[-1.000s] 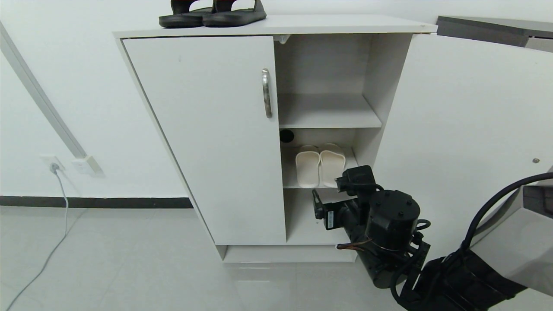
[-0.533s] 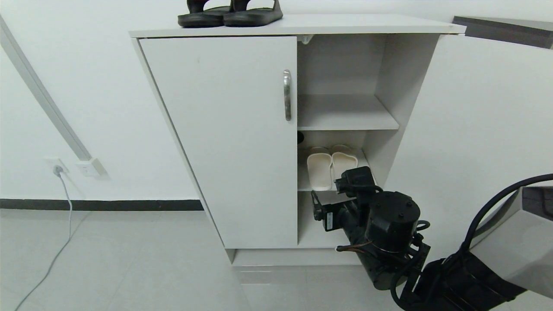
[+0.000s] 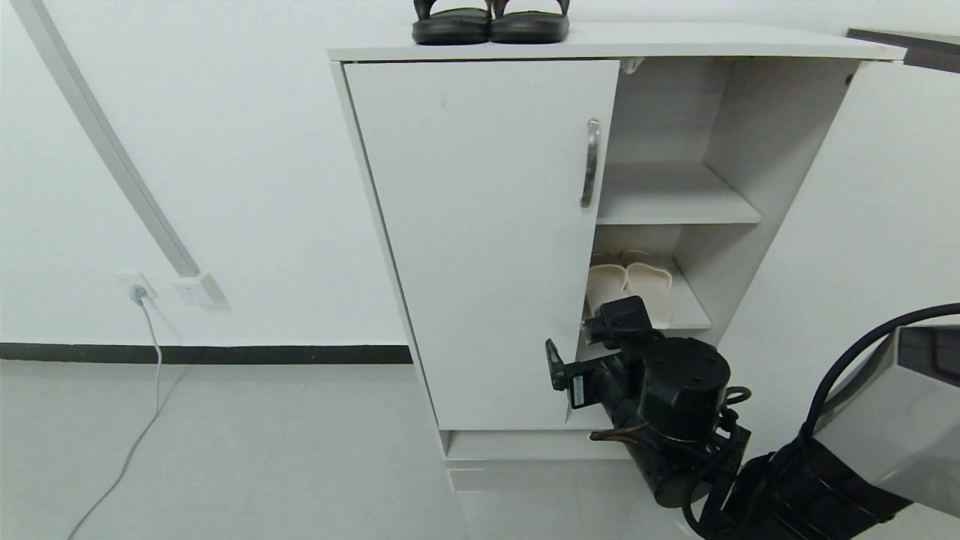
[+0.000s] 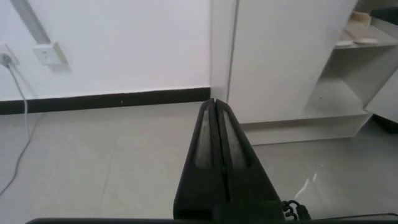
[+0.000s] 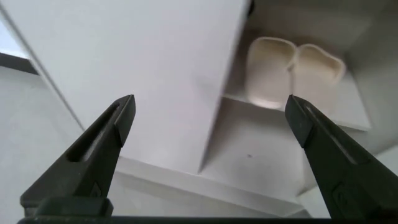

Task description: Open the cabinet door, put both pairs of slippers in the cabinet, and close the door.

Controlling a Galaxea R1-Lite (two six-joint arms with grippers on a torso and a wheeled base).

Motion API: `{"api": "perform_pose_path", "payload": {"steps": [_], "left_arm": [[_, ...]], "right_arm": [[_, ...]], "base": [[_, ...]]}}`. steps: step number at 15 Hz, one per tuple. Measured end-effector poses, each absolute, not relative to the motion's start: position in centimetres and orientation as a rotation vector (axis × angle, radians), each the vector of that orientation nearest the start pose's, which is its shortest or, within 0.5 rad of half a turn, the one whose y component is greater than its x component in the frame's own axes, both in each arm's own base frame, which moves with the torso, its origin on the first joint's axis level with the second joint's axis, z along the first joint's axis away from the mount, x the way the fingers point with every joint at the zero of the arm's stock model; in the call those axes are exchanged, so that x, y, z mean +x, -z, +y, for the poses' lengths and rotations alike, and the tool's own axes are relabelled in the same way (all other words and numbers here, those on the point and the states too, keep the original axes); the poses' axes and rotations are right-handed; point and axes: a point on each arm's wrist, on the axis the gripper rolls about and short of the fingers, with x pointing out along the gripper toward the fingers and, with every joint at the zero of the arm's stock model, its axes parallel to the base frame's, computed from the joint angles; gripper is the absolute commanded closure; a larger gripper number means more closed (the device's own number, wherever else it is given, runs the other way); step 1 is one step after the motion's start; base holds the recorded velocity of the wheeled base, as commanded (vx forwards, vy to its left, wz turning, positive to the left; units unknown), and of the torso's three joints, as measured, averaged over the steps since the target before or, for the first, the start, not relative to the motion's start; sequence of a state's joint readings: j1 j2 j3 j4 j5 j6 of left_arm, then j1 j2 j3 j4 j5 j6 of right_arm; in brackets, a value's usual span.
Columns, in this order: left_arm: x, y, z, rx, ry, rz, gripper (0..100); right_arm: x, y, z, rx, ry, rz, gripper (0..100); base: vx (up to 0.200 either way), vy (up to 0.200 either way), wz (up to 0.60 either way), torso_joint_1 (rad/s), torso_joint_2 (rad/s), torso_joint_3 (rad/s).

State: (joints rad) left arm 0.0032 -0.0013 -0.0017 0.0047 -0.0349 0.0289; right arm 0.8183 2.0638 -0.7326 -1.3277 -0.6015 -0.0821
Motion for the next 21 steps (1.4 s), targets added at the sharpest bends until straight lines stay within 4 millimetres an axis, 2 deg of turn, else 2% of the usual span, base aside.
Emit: {"api": "perform_pose_path", "payload": {"steps": [3,21], "left_arm": [[-2.30,-7.54,-0.08,0.029,0.033,0.001,100],[-2.30,-7.55,-0.08,0.029,0.033,0.001,100]], "right_arm": [[25.28,-10.91,25.16,-0.089,-0.217,-0.005,0],[25.17,-10.19,24.89,-0.103,-0.215,0.003,0]], "base": [[0.000,0.200,0.00,0.001,0.00,0.004],[0.000,0.000,0.00,0.000,0.00,0.000]]}}
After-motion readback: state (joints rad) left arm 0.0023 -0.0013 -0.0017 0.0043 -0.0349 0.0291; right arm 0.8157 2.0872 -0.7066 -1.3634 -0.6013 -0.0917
